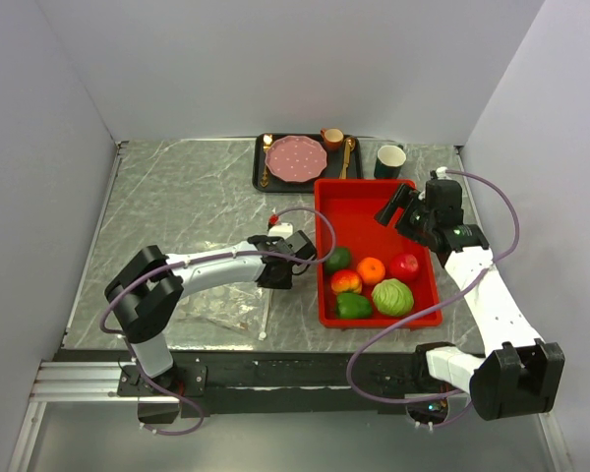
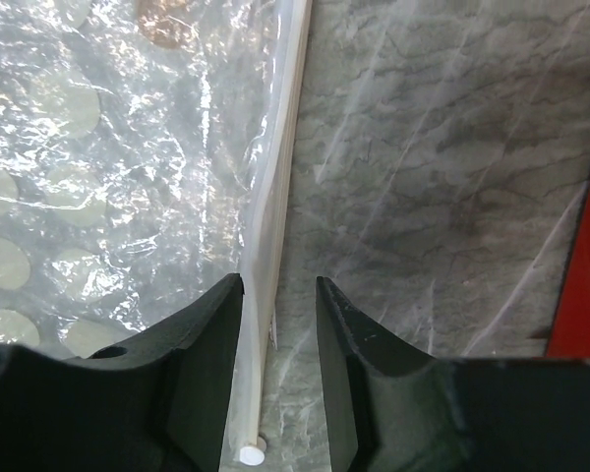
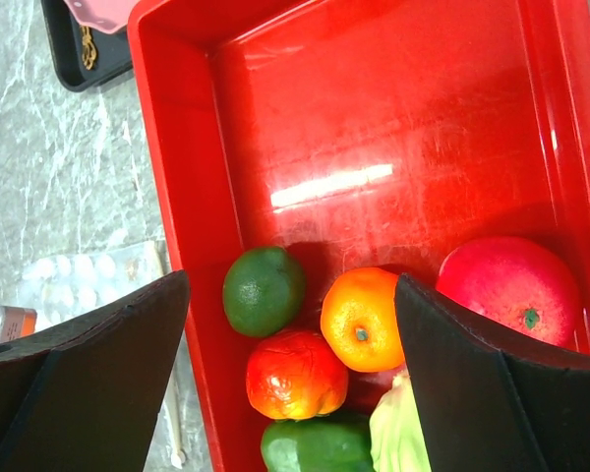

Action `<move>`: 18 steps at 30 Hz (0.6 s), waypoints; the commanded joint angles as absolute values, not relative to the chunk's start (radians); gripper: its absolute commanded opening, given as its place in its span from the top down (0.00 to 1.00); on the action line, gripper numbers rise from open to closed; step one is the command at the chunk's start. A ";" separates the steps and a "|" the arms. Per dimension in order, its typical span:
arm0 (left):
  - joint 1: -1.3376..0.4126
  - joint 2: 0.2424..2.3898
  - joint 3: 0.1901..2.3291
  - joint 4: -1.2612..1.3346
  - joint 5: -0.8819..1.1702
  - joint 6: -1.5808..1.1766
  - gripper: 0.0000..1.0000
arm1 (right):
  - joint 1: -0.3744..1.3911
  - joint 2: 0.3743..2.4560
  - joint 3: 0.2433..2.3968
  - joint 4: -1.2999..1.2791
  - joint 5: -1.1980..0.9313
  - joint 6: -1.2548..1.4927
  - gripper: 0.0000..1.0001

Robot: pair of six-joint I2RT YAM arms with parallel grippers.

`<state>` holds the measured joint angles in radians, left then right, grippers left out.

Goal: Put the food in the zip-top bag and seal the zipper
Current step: Pick up the zipper food storage bag at the center of the board.

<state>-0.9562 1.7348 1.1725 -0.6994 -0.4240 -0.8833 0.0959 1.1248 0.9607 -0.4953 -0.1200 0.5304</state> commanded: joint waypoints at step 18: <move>-0.959 1.747 1.141 -0.673 -0.497 -0.951 0.73 | 0.101 1.094 0.959 -0.499 -0.100 0.514 0.07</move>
<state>-0.9565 1.7359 1.1271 -0.6891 -0.4694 -0.9287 0.0959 1.1240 0.9604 -0.5022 -0.1158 0.5293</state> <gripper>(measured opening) 0.306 0.928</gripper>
